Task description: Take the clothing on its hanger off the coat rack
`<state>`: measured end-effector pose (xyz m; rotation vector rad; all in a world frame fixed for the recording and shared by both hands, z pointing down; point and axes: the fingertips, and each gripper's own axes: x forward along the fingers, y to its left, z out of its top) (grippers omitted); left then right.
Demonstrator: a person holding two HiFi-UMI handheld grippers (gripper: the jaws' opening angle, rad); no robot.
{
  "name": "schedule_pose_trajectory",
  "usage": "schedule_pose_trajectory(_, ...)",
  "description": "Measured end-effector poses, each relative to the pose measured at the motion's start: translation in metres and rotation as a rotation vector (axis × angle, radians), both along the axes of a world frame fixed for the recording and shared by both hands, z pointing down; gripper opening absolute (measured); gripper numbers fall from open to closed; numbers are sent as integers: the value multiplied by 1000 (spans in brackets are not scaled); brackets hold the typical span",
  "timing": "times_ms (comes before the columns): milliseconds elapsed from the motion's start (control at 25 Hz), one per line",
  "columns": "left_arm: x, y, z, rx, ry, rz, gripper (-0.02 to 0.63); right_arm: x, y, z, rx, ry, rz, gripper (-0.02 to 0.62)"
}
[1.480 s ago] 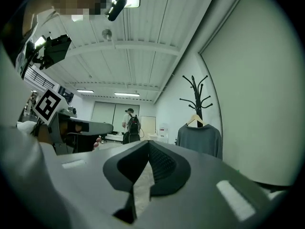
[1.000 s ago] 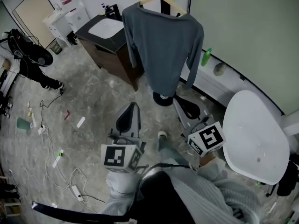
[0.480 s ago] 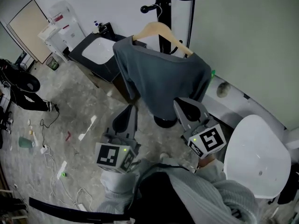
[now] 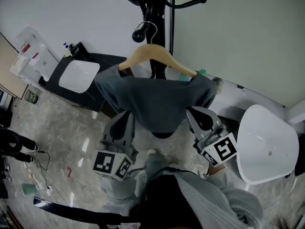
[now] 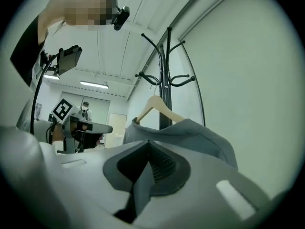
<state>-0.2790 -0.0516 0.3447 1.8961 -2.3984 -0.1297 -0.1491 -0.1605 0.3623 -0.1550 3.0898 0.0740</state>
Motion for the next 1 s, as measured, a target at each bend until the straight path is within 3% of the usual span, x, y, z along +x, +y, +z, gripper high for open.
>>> schedule_pose_trajectory(240, -43, -41, -16, 12, -5, 208, 5, -33, -25, -21, 35, 8, 190, 3)
schedule_pose_trajectory(400, -57, -56, -16, 13, -1, 301, 5, -50, -25, -18, 11, 17, 261, 3)
schedule_pose_trajectory(560, -60, -64, -14, 14, 4, 347, 5, -63, -21, -11, 17, 57, 272, 3)
schedule_pose_trajectory(720, -59, -61, -14, 15, -58, 387, 5, -64, -24, -12, 4, 69, 252, 3)
schedule_pose_trajectory(880, -65, -42, -42, 72, -91, 460, 5, -38, -38, -35, -4, 12, 260, 3)
schedule_pose_trajectory(1000, -83, -28, -74, 132, -127, 444, 5, -11, -57, -55, 5, -3, 269, 3)
